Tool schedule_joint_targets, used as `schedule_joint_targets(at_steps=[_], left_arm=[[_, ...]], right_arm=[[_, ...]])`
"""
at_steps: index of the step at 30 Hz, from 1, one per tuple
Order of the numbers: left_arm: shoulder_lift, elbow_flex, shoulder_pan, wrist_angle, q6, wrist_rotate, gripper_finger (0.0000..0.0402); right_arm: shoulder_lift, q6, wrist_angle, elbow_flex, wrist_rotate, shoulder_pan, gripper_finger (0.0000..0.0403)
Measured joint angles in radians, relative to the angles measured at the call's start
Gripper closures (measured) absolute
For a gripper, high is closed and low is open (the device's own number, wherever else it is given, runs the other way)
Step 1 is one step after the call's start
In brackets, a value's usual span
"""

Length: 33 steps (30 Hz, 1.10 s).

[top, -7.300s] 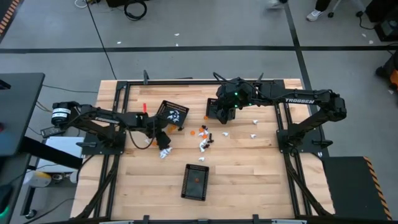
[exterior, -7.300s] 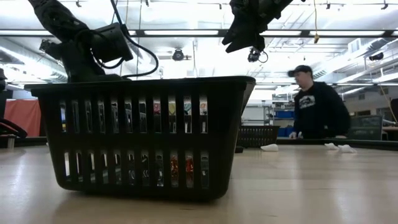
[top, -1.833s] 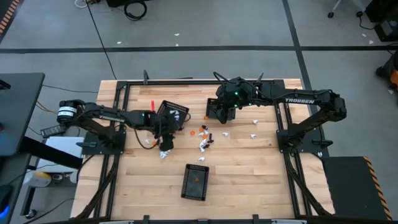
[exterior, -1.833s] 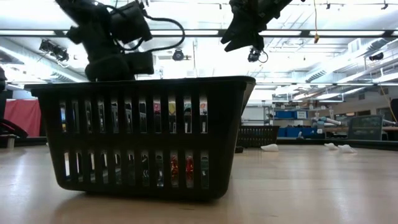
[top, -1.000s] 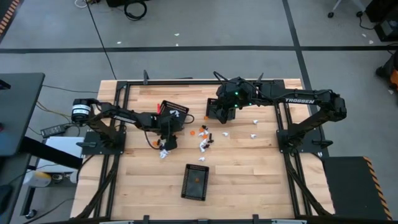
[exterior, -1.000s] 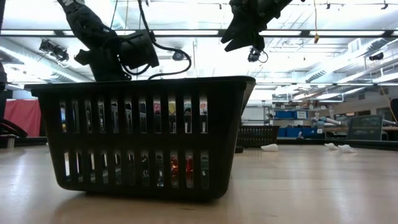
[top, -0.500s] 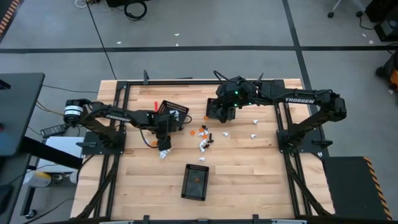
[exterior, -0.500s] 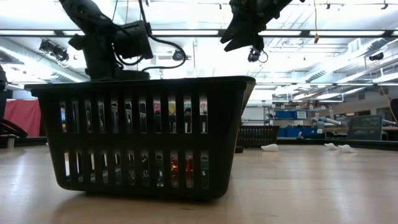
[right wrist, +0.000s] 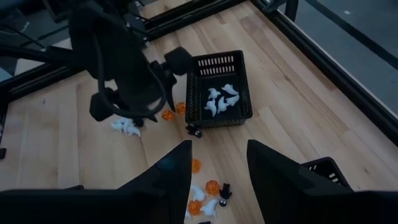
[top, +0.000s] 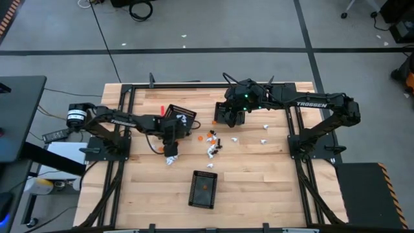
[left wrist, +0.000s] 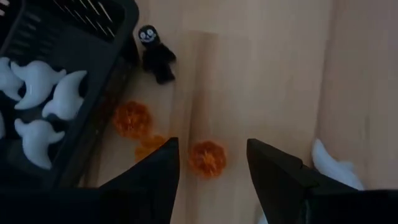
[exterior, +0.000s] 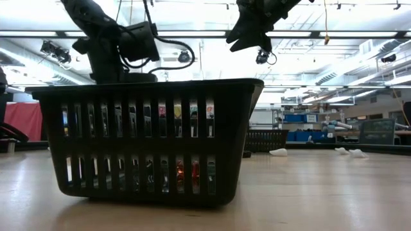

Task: Sort Halloween decoration
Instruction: Put the orange pumpkin toy into the bottom black basket

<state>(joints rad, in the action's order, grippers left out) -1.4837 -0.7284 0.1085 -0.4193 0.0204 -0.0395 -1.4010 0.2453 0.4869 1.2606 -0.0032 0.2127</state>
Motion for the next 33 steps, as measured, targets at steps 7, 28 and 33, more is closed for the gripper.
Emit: schedule_joint_targets(at_steps=[7,28,33], left_arm=[[-0.055,0.000,-0.001,0.007,-0.009,0.000,0.0207],[-0.084,-0.004,0.005,-0.006,-0.025,0.046,0.0292],[-0.076,-0.004,0.008,0.001,-0.043,0.052,0.0303]], right_arm=[[0.000,0.010,0.000,0.000,-0.012,0.000,0.0243],[0.000,0.011,0.000,0.000,-0.014,0.000,0.0243],[0.000,0.011,0.000,0.000,-0.014,0.000,0.0243]])
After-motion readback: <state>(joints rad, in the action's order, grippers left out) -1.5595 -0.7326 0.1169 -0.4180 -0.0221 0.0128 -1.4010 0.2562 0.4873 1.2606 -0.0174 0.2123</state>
